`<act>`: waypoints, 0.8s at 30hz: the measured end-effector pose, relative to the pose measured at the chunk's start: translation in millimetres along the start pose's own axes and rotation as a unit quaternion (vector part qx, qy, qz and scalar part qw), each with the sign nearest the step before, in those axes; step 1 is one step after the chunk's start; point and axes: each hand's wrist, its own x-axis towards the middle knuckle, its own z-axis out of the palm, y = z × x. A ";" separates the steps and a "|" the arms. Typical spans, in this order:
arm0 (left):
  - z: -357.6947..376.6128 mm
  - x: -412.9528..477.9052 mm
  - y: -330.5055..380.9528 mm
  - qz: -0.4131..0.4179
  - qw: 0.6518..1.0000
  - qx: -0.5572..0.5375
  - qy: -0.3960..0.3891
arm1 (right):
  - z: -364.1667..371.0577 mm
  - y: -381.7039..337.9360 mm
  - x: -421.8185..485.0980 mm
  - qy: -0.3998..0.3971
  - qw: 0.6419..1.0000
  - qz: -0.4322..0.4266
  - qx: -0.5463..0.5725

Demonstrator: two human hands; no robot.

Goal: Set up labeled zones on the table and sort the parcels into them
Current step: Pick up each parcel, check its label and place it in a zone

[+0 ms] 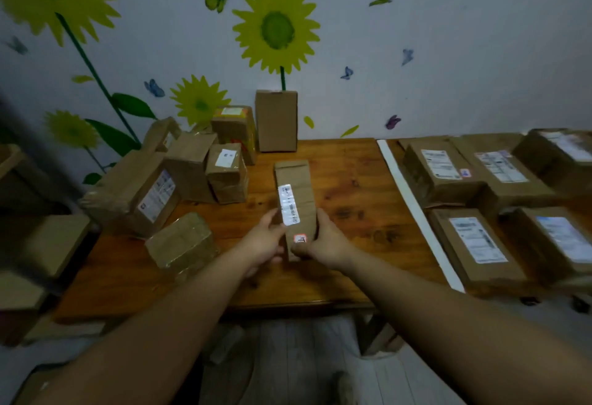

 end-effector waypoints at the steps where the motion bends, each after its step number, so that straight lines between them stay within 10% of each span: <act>1: 1.3 -6.2 7.0 0.016 1.000 -0.007 0.011 | -4.8 -5.1 -8.3 0.016 1.000 -0.024 -0.009; 14: 34.6 -83.0 141.8 0.279 0.954 -0.106 0.038 | -117.5 -85.7 -76.6 0.221 0.950 -0.200 -0.095; 24: 94.9 -100.6 174.5 0.199 0.968 -0.134 -0.073 | -199.1 -64.1 -105.5 0.173 0.958 -0.206 0.102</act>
